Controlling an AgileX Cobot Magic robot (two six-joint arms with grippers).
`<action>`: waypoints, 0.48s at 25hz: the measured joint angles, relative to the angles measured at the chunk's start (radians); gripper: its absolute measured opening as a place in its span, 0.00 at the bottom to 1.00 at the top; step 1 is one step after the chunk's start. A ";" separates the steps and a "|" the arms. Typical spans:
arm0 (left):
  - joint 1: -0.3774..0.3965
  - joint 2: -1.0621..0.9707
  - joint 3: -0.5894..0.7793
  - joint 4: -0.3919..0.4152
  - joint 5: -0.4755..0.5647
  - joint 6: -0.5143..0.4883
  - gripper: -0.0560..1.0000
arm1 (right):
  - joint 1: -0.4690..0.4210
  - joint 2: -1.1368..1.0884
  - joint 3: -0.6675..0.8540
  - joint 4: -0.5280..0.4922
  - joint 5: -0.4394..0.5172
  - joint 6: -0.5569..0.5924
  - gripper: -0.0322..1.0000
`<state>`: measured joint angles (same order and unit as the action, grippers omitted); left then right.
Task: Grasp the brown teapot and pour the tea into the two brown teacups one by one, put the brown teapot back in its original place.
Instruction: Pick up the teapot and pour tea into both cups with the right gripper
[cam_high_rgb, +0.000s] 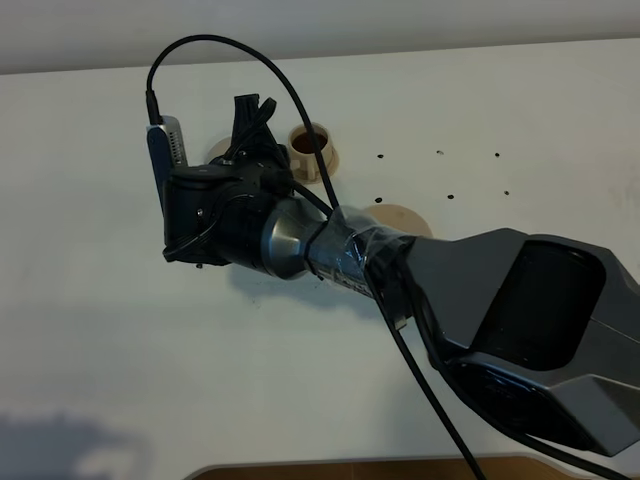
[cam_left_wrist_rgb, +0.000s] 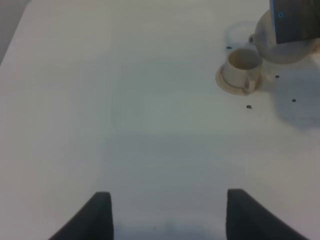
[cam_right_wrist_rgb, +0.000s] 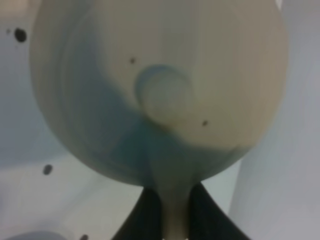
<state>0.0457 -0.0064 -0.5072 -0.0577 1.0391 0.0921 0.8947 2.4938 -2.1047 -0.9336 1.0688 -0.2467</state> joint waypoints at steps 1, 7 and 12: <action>0.000 0.000 0.000 0.000 0.000 0.000 0.56 | 0.001 0.000 0.000 -0.016 0.002 -0.001 0.15; 0.000 0.000 0.000 0.000 0.000 0.000 0.56 | 0.006 0.000 0.000 -0.044 0.010 -0.036 0.15; 0.000 0.000 0.000 0.000 0.000 0.000 0.56 | 0.006 0.001 0.000 -0.046 0.015 -0.070 0.15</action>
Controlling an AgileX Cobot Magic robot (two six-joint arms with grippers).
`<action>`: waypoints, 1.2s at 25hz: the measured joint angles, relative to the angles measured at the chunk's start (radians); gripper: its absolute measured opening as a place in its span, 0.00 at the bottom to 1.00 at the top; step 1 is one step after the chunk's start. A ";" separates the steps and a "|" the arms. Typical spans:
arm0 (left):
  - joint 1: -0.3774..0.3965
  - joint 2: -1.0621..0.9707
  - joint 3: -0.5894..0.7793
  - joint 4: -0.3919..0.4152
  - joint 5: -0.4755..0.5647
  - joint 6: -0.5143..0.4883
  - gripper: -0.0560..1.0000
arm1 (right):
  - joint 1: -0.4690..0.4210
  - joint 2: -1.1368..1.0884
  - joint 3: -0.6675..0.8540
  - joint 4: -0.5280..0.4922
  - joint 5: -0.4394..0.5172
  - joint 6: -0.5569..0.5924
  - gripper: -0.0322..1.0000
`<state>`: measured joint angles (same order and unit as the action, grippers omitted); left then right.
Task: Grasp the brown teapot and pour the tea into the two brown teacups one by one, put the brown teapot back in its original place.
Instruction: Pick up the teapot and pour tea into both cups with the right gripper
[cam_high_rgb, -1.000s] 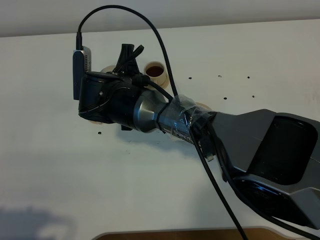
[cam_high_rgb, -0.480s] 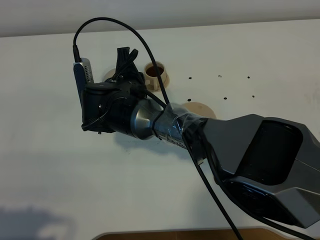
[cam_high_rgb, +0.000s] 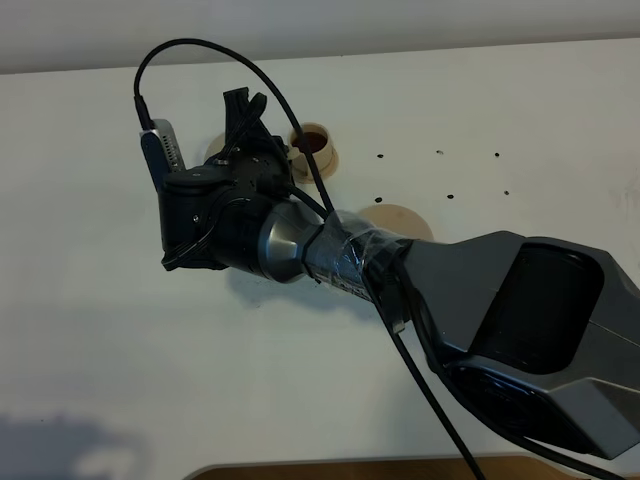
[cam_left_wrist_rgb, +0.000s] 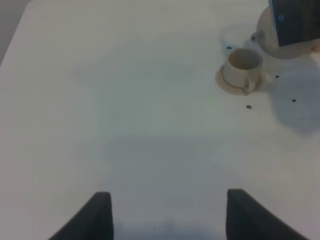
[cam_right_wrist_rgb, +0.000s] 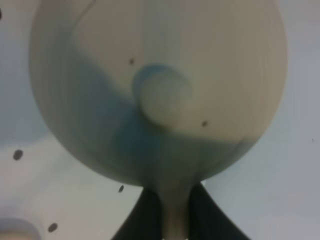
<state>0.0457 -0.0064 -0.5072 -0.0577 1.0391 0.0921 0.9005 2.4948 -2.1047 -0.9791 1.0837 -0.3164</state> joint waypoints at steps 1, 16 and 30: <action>0.000 0.000 0.000 0.000 0.000 0.000 0.56 | 0.001 0.000 0.000 -0.001 0.001 -0.006 0.15; 0.000 0.000 0.000 0.000 0.000 -0.001 0.56 | 0.013 0.020 0.000 -0.081 0.020 -0.068 0.15; 0.000 0.000 0.000 0.000 0.000 -0.001 0.56 | 0.045 0.057 0.000 -0.226 0.016 -0.090 0.15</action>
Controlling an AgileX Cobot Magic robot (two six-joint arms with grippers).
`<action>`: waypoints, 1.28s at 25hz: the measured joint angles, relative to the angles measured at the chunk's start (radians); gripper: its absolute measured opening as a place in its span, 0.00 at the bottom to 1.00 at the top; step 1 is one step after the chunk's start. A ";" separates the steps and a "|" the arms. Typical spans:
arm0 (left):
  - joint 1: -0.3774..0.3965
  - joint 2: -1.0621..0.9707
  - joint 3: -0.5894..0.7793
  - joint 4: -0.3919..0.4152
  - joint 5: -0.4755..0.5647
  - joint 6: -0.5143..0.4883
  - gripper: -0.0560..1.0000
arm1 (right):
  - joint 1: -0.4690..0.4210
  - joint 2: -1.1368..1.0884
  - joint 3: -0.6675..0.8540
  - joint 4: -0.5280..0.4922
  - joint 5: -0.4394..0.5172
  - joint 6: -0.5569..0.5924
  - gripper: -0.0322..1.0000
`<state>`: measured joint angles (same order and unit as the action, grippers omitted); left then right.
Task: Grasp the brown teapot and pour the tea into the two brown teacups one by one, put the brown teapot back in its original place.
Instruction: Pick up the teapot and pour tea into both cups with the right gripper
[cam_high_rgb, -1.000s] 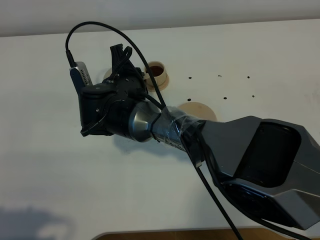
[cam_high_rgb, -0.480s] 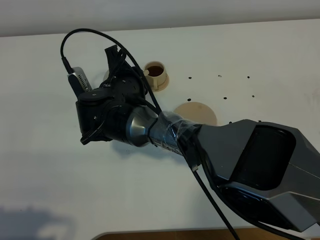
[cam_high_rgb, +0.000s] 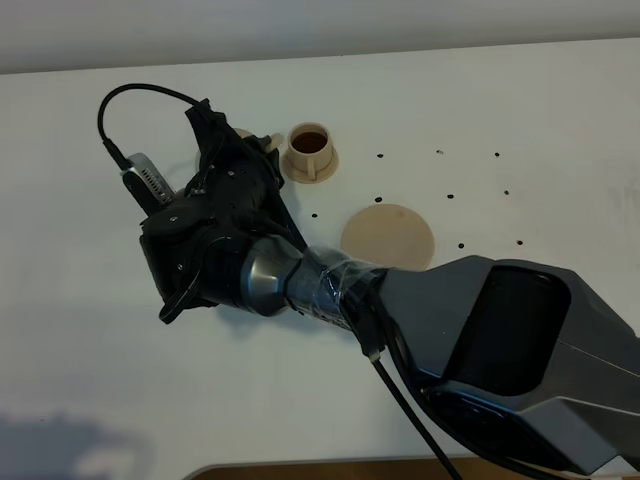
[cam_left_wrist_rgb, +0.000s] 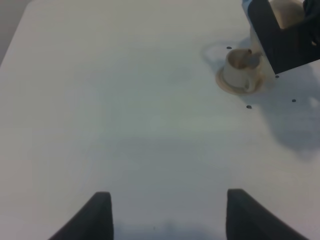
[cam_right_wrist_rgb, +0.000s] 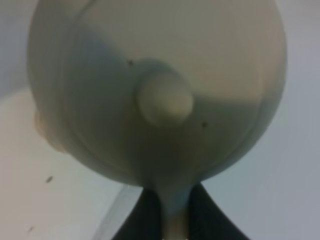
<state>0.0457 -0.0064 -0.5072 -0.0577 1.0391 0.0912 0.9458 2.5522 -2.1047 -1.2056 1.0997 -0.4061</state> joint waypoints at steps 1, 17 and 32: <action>0.000 0.000 0.000 0.000 0.000 0.000 0.56 | 0.000 0.003 0.000 -0.009 0.000 0.000 0.15; 0.000 0.000 0.000 0.000 0.000 0.000 0.56 | 0.001 0.004 0.000 -0.099 -0.013 -0.072 0.15; 0.000 0.000 0.000 0.000 0.000 0.000 0.56 | 0.004 0.004 0.000 -0.162 -0.013 -0.122 0.15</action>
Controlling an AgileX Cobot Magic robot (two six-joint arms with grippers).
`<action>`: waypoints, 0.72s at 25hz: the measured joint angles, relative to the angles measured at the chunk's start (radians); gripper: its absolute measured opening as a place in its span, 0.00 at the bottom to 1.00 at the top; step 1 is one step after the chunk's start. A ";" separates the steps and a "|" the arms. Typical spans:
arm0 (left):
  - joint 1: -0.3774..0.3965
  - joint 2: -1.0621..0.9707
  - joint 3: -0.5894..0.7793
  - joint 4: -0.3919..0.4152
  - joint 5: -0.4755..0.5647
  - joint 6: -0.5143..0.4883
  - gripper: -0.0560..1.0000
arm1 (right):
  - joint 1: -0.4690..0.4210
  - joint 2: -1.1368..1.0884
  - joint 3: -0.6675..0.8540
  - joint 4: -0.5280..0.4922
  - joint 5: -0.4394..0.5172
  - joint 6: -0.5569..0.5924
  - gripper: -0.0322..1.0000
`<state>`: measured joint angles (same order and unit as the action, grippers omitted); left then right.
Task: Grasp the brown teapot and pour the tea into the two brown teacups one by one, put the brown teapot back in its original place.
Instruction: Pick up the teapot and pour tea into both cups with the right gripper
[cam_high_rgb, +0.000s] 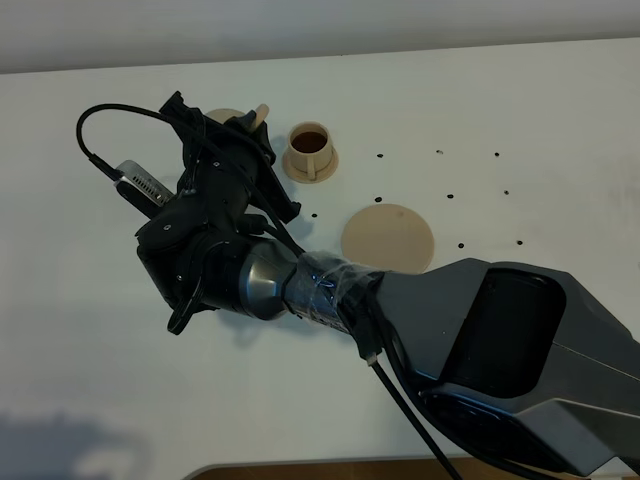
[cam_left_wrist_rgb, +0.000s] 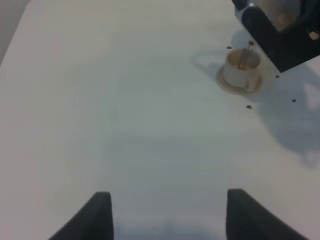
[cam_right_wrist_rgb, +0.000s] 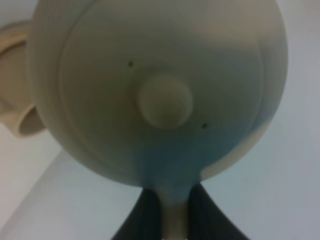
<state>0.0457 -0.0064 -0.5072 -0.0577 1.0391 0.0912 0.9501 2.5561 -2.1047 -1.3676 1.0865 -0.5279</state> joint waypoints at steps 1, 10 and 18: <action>0.000 0.000 0.000 0.000 0.000 0.000 0.56 | 0.000 0.000 0.000 -0.002 -0.001 -0.003 0.15; 0.000 0.000 0.000 0.000 0.000 0.000 0.56 | 0.001 0.000 0.000 -0.009 -0.007 -0.044 0.15; 0.000 0.000 0.000 0.000 0.000 0.000 0.56 | 0.001 0.000 0.000 -0.048 -0.022 -0.099 0.15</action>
<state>0.0457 -0.0064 -0.5072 -0.0577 1.0391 0.0912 0.9509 2.5561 -2.1047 -1.4153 1.0648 -0.6266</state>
